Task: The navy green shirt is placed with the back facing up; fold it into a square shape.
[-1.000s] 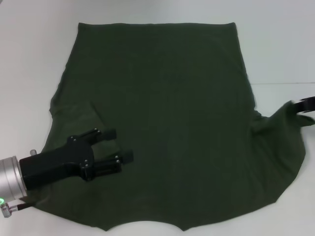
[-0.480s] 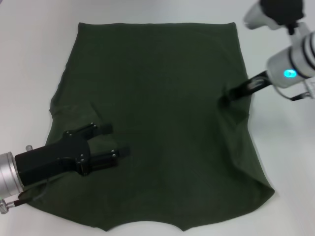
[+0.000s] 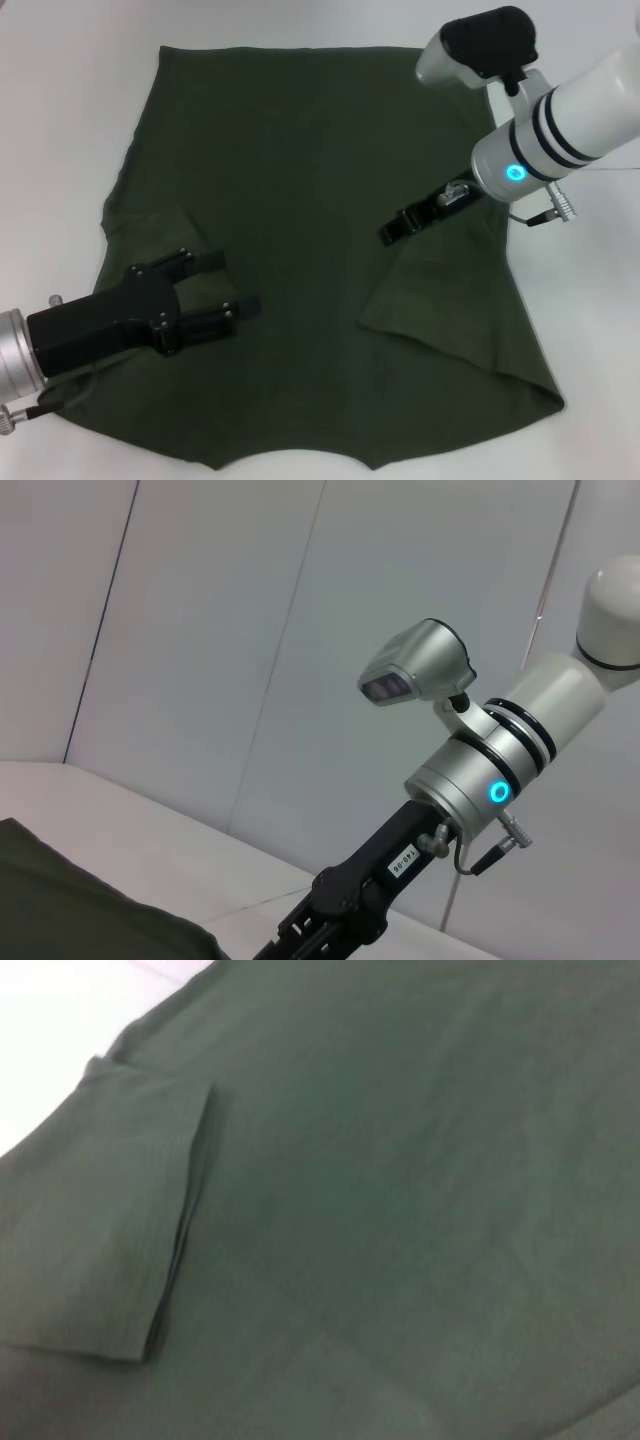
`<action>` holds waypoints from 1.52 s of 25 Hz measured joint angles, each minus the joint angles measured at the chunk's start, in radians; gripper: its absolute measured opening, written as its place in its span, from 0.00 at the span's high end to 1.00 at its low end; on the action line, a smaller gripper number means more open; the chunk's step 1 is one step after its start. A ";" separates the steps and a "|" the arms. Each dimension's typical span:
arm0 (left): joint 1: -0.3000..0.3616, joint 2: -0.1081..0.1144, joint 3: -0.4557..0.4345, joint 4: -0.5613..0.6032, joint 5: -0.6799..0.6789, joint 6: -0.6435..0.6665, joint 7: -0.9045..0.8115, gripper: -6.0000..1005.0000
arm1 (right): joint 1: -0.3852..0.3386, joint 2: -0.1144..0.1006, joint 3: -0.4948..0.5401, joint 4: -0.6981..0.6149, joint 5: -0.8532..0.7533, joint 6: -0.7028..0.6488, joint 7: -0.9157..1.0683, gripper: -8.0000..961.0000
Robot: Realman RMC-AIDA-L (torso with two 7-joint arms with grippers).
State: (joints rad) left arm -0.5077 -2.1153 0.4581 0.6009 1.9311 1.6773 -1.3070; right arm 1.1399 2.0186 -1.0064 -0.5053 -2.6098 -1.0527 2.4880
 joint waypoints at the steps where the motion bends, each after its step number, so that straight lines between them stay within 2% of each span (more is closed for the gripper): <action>1: 0.000 0.000 0.001 0.000 0.000 0.000 0.000 0.10 | -0.006 0.000 0.007 -0.005 0.003 0.001 0.001 0.70; 3: 0.000 0.000 0.000 -0.001 0.000 0.000 0.000 0.10 | -0.027 -0.007 0.039 -0.023 0.013 0.002 -0.002 0.66; 7: 0.001 -0.002 0.001 -0.004 0.000 -0.001 0.000 0.10 | -0.110 -0.030 0.142 -0.090 0.133 -0.009 -0.087 0.45; 11: -0.001 -0.003 0.001 -0.007 -0.016 0.001 -0.007 0.10 | -0.234 -0.045 0.208 -0.129 0.440 -0.047 -0.302 0.28; 14: -0.002 -0.002 0.001 -0.008 -0.033 0.002 -0.032 0.10 | -0.334 -0.044 0.215 -0.130 0.636 -0.069 -0.458 0.16; 18: -0.001 0.000 0.001 -0.009 -0.037 0.002 -0.063 0.10 | -0.448 -0.034 0.212 -0.132 0.776 -0.151 -0.648 0.12; 22: -0.001 0.002 0.001 -0.009 -0.032 0.003 -0.094 0.09 | -0.523 -0.032 0.213 -0.130 0.790 -0.265 -0.826 0.03; 26: -0.012 0.016 0.006 0.005 -0.009 -0.012 -0.186 0.09 | -0.583 -0.034 0.215 -0.127 0.795 -0.366 -0.970 0.03; 30: -0.053 0.051 0.002 0.019 0.060 -0.010 -0.359 0.09 | -0.612 -0.036 0.217 -0.122 0.795 -0.463 -1.052 0.03; 38: -0.094 0.096 -0.009 0.105 0.177 0.038 -0.674 0.09 | -0.602 -0.031 0.200 -0.118 0.742 -0.562 -1.115 0.04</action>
State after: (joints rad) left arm -0.6015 -2.0198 0.4495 0.7056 2.1083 1.7151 -1.9807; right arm 0.5379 1.9875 -0.8063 -0.6233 -1.8674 -1.6149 1.3727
